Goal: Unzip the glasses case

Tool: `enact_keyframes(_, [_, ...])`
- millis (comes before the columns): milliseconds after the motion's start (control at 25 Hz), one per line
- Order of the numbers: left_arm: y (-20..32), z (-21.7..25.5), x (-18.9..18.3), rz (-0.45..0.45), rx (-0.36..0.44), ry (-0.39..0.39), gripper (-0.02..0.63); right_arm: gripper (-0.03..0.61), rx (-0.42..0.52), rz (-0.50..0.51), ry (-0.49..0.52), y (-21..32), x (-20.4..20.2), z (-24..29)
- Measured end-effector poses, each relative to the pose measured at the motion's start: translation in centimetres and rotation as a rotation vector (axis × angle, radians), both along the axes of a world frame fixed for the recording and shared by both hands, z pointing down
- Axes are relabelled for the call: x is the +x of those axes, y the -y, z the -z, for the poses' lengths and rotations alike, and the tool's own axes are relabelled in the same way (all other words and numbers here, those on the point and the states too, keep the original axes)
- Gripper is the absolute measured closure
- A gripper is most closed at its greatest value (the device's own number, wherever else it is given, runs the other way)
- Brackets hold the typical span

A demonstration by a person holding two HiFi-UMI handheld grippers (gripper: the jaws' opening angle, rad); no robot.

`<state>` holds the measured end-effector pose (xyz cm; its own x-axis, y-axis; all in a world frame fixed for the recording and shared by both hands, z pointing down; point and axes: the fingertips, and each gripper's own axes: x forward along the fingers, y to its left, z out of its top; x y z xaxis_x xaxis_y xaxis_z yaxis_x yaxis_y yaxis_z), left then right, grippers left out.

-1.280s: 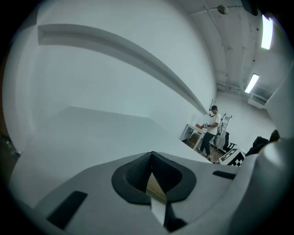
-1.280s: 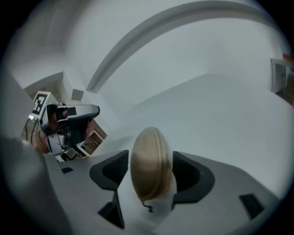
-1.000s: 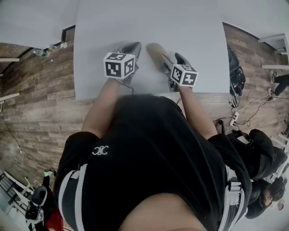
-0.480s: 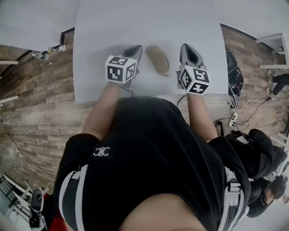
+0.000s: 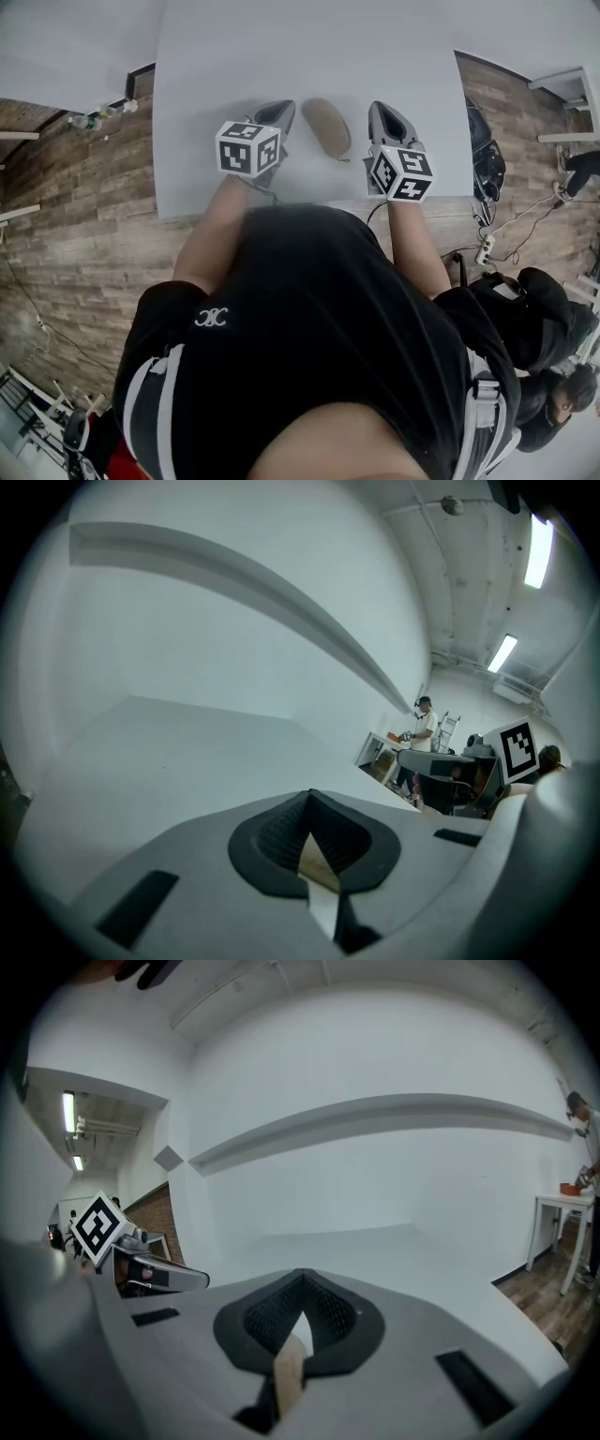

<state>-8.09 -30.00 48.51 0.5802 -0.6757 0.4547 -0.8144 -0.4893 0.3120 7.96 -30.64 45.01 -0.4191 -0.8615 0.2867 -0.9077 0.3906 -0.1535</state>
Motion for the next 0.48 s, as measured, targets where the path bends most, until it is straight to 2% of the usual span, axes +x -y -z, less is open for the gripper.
enact_keyframes(480, [-0.9, -1.3, 0.3, -0.023, -0.05, 0.014, 0.611, 0.566, -0.038, 0.03, -0.008, -0.6, -0.8, -1.3])
